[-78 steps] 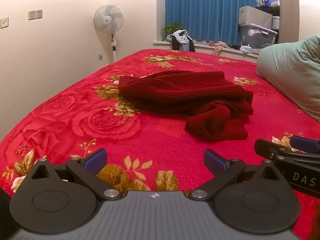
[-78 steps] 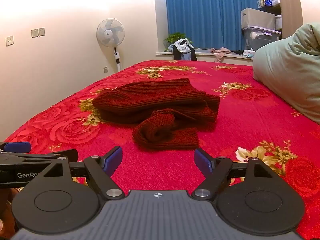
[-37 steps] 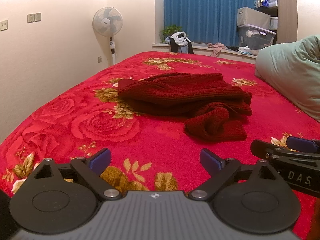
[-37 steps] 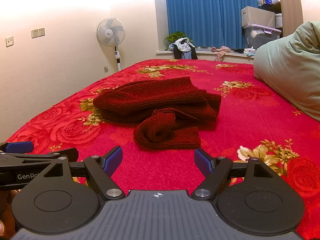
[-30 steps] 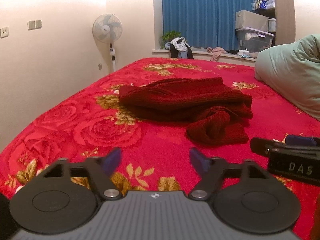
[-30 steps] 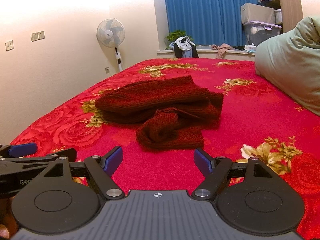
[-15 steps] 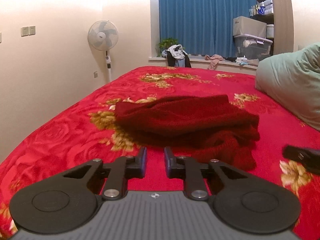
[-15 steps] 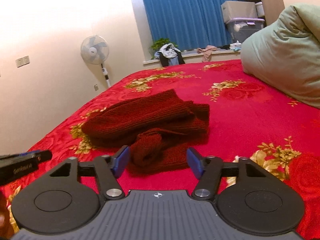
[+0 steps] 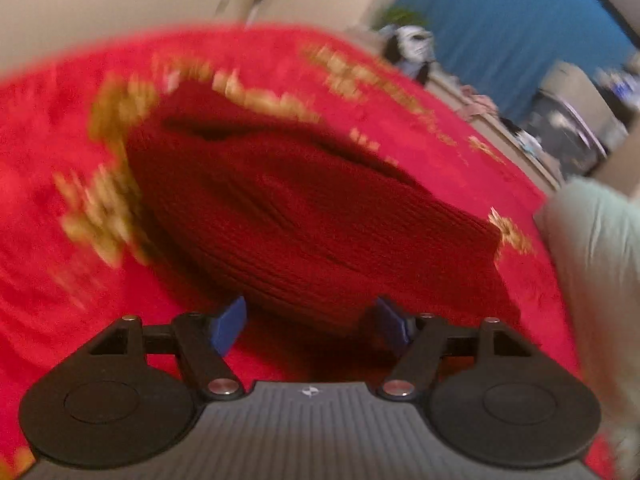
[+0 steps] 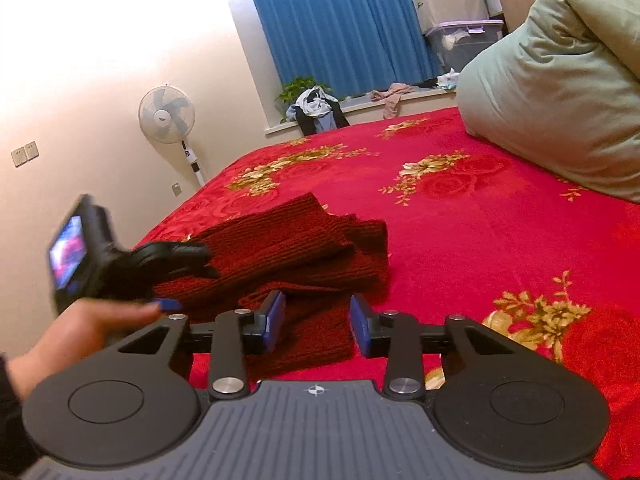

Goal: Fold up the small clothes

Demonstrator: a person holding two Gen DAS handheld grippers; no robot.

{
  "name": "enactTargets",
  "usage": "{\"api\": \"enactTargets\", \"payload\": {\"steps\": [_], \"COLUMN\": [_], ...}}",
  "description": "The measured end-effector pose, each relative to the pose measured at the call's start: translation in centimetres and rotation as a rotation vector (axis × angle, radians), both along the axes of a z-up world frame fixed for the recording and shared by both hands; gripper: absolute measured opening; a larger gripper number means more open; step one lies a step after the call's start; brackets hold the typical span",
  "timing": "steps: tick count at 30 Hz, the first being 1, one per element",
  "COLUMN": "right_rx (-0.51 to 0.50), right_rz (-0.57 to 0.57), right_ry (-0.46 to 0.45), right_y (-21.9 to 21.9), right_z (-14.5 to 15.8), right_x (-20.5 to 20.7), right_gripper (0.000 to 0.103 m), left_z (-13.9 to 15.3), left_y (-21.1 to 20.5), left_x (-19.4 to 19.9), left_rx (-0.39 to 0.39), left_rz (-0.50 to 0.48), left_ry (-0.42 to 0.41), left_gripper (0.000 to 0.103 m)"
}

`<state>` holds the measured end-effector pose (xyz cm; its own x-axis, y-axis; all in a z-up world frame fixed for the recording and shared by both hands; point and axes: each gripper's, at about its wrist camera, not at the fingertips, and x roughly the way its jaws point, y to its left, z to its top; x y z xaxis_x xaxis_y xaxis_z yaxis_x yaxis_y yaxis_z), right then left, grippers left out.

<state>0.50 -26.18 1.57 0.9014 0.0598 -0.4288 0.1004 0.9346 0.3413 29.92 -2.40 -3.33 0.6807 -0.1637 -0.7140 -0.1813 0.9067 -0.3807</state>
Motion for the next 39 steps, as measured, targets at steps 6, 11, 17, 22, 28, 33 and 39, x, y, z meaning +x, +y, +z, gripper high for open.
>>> {"api": "enactTargets", "payload": {"steps": [6, 11, 17, 22, 28, 33, 39], "right_rx": [-0.024, -0.026, -0.035, -0.045, -0.03, 0.022, 0.135], "right_rz": [-0.002, -0.002, -0.008, 0.034, 0.131, 0.167, 0.177], "right_ry": [0.011, 0.029, 0.047, 0.067, 0.079, 0.081, 0.123], "right_y": [0.0, 0.4, 1.1, 2.7, 5.1, 5.9, 6.4], "right_z": [-0.3, -0.5, -0.9, -2.1, -3.7, -4.2, -5.3], "right_x": [0.1, 0.1, -0.5, -0.7, 0.1, 1.9, 6.4], "right_gripper": [0.039, 0.038, 0.038, 0.038, 0.039, 0.039, 0.05], "left_z": [1.8, 4.8, 4.4, 0.7, 0.5, -0.9, -2.1], "left_y": [2.4, 9.6, 23.6, 31.8, 29.9, 26.8, 22.9], "left_x": [1.0, -4.6, -11.4, -12.6, -12.9, -10.9, -8.9], "left_rx": [0.035, 0.191, 0.384, 0.279, 0.11, -0.057, -0.038], "left_rz": [-0.09, -0.232, -0.156, 0.038, -0.116, -0.265, -0.292], "left_ry": [-0.04, -0.089, -0.073, 0.136, 0.077, 0.131, 0.209], "left_gripper": [0.009, 0.007, 0.0, 0.002, 0.022, 0.055, 0.06]}}
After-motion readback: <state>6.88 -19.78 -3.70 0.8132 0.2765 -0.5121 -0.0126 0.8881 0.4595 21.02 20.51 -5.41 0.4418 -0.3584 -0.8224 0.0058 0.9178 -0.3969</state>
